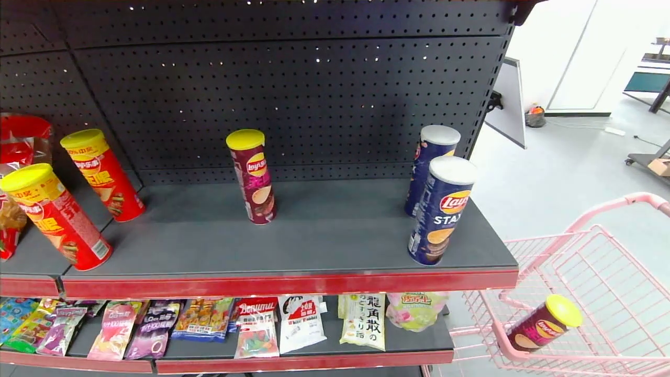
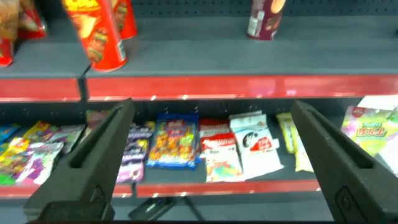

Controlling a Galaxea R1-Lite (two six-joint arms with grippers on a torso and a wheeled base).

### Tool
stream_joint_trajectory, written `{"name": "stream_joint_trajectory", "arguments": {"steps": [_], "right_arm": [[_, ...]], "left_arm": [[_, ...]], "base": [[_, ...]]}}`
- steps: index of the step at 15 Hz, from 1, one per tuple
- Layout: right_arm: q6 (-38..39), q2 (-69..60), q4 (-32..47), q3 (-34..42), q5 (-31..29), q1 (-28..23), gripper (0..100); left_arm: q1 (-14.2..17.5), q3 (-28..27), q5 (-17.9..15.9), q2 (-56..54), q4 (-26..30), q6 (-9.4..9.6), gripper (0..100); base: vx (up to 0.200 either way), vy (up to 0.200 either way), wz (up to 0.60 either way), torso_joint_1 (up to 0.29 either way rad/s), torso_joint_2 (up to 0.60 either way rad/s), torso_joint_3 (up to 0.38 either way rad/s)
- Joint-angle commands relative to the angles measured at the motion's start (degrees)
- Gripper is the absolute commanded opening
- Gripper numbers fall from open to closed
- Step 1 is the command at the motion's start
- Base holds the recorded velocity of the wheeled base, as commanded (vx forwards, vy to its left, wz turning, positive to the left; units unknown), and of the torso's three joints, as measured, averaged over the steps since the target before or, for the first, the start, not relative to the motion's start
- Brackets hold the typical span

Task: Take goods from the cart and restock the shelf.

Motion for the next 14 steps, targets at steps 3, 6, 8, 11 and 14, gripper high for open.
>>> {"name": "stream_joint_trajectory", "arguments": {"steps": [3,6,8,11,14], "right_arm": [[0.0,0.0,-0.1,0.0,0.0,0.1,100],[0.0,0.1,-0.1,0.0,0.0,0.1,100],[0.0,0.1,-0.1,0.0,0.0,0.1,100],[0.1,0.0,-0.1,0.0,0.0,0.0,100],[0.1,0.1,-0.1,0.0,-0.1,0.0,100]], "left_arm": [[0.0,0.0,0.0,0.0,0.0,0.05,100],[0.0,0.0,0.0,0.0,0.0,-0.04,100],[0.0,0.0,0.0,0.0,0.0,-0.04,100],[0.0,0.0,0.0,0.0,0.0,-0.04,100],[0.0,0.0,0.0,0.0,0.0,-0.04,100]], "base": [[0.000,0.000,-0.60,0.007,0.00,-0.001],[0.000,0.000,-0.60,0.001,0.00,0.002],[0.000,0.000,-0.60,0.005,0.00,0.002],[0.000,0.000,-0.20,0.001,0.00,-0.001],[0.000,0.000,0.00,0.000,0.00,0.000]]}}
